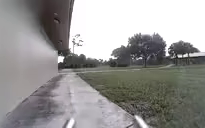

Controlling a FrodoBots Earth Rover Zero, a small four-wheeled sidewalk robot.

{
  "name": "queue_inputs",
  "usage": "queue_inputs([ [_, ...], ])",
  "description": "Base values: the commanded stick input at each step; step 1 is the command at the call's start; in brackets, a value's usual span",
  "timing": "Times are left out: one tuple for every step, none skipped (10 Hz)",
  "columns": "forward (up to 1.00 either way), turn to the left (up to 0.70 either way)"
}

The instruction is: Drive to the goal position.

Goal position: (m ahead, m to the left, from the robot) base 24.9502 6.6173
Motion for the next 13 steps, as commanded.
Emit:
queue_inputs([
  [0.00,0.00],
  [0.00,0.00],
  [0.00,0.00],
  [0.00,0.00],
  [0.15,0.00],
  [0.70,0.00],
  [0.70,0.00],
  [0.70,0.00],
  [0.70,0.00],
  [0.70,0.00],
  [0.70,0.00],
  [0.70,0.00],
  [0.70,0.00],
])
